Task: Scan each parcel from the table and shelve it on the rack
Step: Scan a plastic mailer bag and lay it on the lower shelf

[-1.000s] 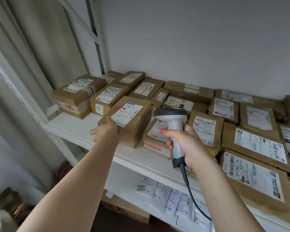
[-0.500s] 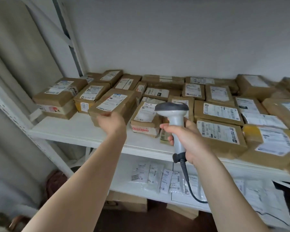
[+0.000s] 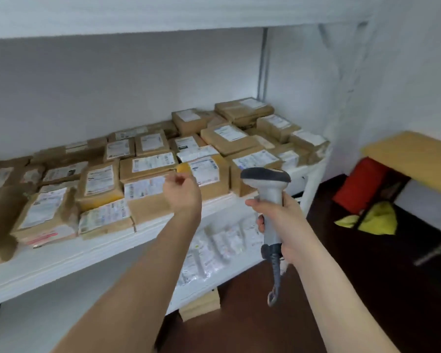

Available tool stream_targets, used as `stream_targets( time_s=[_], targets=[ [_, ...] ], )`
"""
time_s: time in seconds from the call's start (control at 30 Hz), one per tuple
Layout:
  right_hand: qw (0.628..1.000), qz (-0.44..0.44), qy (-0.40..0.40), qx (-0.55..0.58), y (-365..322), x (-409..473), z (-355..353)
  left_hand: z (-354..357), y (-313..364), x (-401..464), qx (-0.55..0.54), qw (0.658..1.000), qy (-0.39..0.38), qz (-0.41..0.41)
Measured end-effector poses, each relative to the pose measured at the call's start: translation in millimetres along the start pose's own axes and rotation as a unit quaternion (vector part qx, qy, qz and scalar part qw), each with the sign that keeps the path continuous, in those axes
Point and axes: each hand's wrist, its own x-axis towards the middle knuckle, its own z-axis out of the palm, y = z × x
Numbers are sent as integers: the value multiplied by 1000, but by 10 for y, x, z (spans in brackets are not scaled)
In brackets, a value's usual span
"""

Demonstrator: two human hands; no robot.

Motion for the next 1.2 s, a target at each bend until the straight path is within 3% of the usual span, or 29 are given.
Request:
stream_targets(
  time_s=[0.17,0.33,0.63,1.2],
  targets=[
    [993,-33,98,58,-193,197,-1287,1493,-72,-741,-27,992,-126,6],
    [974,-40,205,88,-411,416,-2825,3133,-245,-1615,-2,975,-216,-43],
    [914,-68,383,114,-915,529,-5318,5595,-301,-3268,29,911,-405,-73],
    [835,-118,514,156,-1938,2200,-8965,10137,-744,-4923,117,833,-526,-128]
  ],
)
